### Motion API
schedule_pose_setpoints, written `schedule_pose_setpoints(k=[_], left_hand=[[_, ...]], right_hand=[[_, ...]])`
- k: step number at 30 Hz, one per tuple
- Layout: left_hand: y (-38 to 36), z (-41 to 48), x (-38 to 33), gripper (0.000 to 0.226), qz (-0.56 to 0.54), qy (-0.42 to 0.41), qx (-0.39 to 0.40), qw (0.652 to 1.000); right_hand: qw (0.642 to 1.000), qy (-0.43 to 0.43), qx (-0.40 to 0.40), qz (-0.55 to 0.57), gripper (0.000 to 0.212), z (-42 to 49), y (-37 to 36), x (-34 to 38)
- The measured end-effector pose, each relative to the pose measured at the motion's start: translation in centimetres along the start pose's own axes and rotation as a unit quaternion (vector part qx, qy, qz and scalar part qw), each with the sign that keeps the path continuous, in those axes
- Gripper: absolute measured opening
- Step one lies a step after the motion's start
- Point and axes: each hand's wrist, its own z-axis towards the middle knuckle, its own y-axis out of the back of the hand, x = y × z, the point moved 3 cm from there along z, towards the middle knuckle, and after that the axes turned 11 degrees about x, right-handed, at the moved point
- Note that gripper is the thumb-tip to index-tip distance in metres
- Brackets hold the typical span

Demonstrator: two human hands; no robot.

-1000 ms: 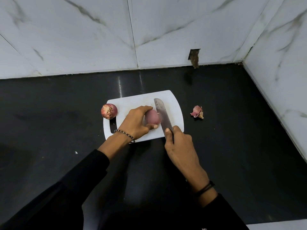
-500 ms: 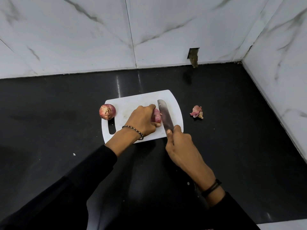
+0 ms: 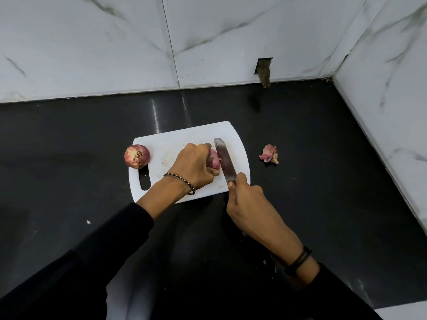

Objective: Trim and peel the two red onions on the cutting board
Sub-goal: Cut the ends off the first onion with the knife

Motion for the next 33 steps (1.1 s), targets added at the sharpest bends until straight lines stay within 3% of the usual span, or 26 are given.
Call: schedule_pose_setpoints(k=[3, 7, 17, 28, 33], left_hand=[[0.2, -0.2, 0.3, 0.036, -0.011, -0.008, -0.002, 1.000], [0.3, -0.7, -0.4, 0.015, 0.011, -0.033, -0.005, 0.999], [0.8, -0.5, -1.6, 0.015, 0.050, -0.045, 0.005, 0.998], [0.3, -0.2, -2.3, 0.020, 0.106, -0.034, -0.005, 0.994], [0.1, -0.2, -2.1, 0.023, 0.114, -0.020, 0.007, 0.993]], right_hand=[[1.000, 0.012, -0.019, 0.004, 0.011, -0.1, -0.3, 0.5], [1.000, 0.000, -0.027, -0.010, 0.007, 0.7, 0.0, 1.0], [1.000, -0.018, -0.002, -0.021, 0.011, -0.4, -0.1, 1.0], [0.999, -0.010, -0.047, -0.010, 0.012, 2.3, -0.6, 1.8], [0.998, -0.054, -0.034, -0.030, 0.027, 1.6, -2.0, 1.4]])
